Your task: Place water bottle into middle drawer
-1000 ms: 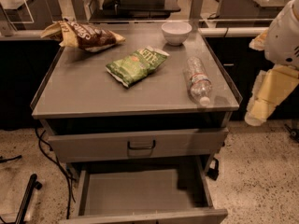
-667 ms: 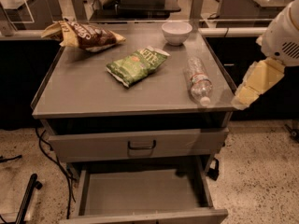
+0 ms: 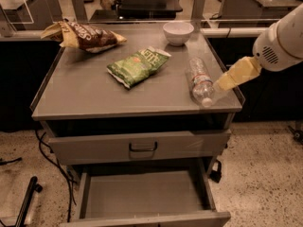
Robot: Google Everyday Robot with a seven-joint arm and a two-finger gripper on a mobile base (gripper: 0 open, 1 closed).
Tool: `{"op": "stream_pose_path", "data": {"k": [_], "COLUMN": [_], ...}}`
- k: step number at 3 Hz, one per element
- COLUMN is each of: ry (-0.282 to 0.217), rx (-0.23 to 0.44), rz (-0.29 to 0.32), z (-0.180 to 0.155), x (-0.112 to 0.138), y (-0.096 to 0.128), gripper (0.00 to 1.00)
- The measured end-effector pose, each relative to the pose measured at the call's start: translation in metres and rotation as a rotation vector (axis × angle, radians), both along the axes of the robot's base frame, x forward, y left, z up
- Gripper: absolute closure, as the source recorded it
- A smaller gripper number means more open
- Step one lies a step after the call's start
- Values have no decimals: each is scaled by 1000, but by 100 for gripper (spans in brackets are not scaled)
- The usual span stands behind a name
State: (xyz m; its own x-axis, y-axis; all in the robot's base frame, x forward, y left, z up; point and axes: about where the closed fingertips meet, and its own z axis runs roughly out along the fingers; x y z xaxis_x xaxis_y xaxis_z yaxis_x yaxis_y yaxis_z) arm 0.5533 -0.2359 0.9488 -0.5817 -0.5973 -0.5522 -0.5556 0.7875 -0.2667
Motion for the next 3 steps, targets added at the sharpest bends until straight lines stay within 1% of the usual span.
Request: {"op": "stream_pose_path", "data": {"k": [1, 2, 3], "ry": [-59, -61, -83], "rx": [64, 43, 36], "rz": [-63, -82, -116], "z": [10, -1, -17], "x": [15, 17, 24], "y": [3, 7, 19], "gripper": [0, 0, 0]}}
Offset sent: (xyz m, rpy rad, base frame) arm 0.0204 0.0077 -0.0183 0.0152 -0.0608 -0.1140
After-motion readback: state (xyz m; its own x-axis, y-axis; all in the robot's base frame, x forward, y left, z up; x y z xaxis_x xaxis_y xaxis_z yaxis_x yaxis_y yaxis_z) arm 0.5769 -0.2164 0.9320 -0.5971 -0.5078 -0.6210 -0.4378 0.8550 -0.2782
